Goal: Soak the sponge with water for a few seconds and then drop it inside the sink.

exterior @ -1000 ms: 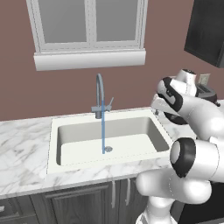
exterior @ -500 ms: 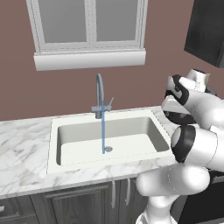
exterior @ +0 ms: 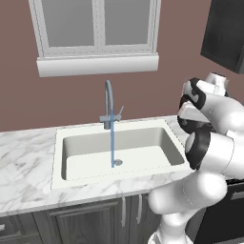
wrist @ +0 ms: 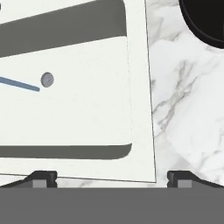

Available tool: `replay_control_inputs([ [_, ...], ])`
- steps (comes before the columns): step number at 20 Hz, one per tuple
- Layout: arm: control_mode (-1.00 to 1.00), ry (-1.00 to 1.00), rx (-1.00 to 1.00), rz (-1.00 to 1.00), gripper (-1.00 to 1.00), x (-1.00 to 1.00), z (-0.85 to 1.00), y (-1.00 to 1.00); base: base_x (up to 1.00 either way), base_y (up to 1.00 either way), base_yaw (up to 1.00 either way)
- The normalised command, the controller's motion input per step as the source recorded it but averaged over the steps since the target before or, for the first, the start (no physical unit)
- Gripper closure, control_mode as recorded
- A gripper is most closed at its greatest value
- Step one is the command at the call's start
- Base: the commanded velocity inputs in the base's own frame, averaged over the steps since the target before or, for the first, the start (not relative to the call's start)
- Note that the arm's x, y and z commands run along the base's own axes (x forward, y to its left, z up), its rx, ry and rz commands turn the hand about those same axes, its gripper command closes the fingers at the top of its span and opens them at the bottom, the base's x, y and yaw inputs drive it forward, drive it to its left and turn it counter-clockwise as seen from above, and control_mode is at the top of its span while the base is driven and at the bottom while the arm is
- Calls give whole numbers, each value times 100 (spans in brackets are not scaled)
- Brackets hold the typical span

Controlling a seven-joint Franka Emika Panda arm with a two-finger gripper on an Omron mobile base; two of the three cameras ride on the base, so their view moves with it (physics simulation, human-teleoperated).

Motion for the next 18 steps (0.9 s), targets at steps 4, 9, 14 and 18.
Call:
replay_control_inputs([
  [4, -100, 7, -9, 11, -100, 13, 0, -65, 0, 0, 0],
  [9, -100, 1, 0, 12, -100, 7, 0, -55, 0, 0, 0],
  [14, -100, -3, 0, 9, -100, -18, 0, -12, 0, 0, 0],
  [18, -100, -9, 0, 8, -100, -46, 0, -3, 0, 0, 0],
])
